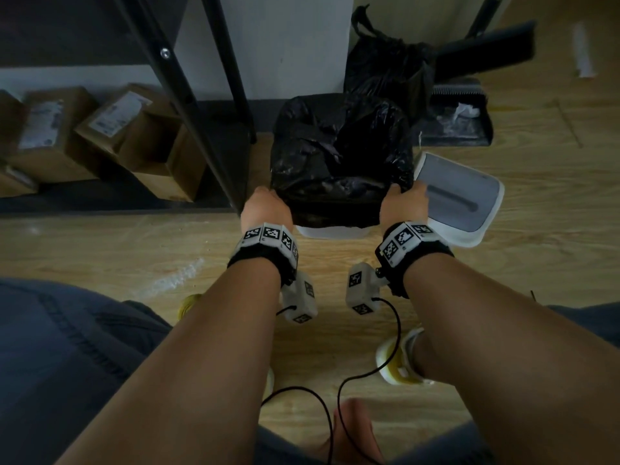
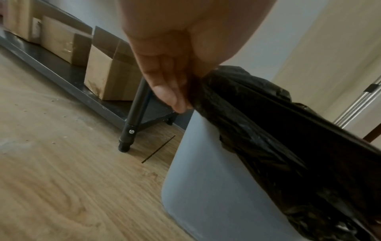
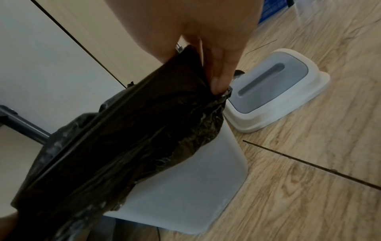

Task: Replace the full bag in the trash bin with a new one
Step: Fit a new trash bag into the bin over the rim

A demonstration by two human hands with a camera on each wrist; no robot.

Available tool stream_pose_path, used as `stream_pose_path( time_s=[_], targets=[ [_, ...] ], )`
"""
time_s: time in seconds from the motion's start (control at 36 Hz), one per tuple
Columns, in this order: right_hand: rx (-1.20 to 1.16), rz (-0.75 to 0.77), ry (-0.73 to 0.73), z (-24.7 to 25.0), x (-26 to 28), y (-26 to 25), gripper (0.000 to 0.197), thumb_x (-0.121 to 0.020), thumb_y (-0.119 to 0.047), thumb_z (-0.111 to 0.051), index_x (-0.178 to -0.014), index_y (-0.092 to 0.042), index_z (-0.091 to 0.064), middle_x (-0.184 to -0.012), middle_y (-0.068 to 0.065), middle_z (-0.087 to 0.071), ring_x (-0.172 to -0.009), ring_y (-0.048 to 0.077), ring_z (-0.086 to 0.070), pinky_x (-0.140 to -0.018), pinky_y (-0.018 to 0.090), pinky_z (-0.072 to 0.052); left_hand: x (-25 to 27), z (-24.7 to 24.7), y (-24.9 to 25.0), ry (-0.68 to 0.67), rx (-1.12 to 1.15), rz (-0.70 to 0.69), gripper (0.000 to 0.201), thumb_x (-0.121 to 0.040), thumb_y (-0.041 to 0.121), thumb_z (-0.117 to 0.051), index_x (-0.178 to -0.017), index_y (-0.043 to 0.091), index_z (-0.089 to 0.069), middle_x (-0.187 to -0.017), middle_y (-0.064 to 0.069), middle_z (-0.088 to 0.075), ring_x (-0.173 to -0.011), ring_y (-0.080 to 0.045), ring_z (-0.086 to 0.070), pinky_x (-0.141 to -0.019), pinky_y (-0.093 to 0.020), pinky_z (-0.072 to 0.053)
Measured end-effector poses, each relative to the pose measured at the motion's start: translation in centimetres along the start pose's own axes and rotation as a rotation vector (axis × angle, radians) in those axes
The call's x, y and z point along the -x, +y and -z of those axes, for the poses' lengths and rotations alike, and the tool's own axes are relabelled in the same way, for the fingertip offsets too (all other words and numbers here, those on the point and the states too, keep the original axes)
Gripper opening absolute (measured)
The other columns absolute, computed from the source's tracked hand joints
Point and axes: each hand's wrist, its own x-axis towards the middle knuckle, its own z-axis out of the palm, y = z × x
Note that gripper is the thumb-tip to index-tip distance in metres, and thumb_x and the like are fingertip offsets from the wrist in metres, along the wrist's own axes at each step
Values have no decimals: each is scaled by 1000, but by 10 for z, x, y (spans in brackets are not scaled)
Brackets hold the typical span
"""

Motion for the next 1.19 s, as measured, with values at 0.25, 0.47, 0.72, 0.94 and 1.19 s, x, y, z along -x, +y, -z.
stream_pose_path(
  time_s=[0.25,0.47,0.72,0.94,1.19],
  targets=[
    [30,-47,-63,6,-6,-3,41,-106,-27,-27,-135,-1,-42,-128,20,-58,-113,36,-57,-71,32,-35,-2,-3,-7,-72,-185,-95,32,-95,11,-47,-124,-1,-55,-125,-21,-59,-116,-37,-57,-93,-41,-47],
    [85,-6,-104,15,-19,-4,45,-105,-33,-28,-131,-2,-46,-128,22,-57,-114,38,-56,-74,34,-36,-12,10,7,162,33,-23,40,-92,7,-41,-132,4,-38,-137,-16,-44,-125,-34,-46,-101,-41,-43],
    [63,73,-22,48,-45,2,40,-99,-28,-39,-130,-6,-50,-131,16,-54,-120,32,-52,-99,38,-42,-2,6,78,225,-2,-378,44,-91,12,-41,-135,9,-43,-138,-14,-44,-127,-31,-40,-101,-41,-37],
    [113,3,-8,85,-79,24,42,-101,-29,-43,-139,-15,-43,-141,12,-47,-119,34,-54,-93,41,-45,18,-30,158,96,-125,-655,46,-94,15,-40,-139,11,-40,-140,-12,-41,-128,-30,-39,-101,-40,-38],
    [125,-70,22,116,-115,69,46,-98,-24,-45,-143,-15,-40,-145,10,-37,-117,35,-53,-89,40,-47,34,-93,218,-97,-175,-799,46,-94,11,-42,-139,9,-38,-141,-12,-39,-129,-31,-38,-102,-39,-37]
  ],
)
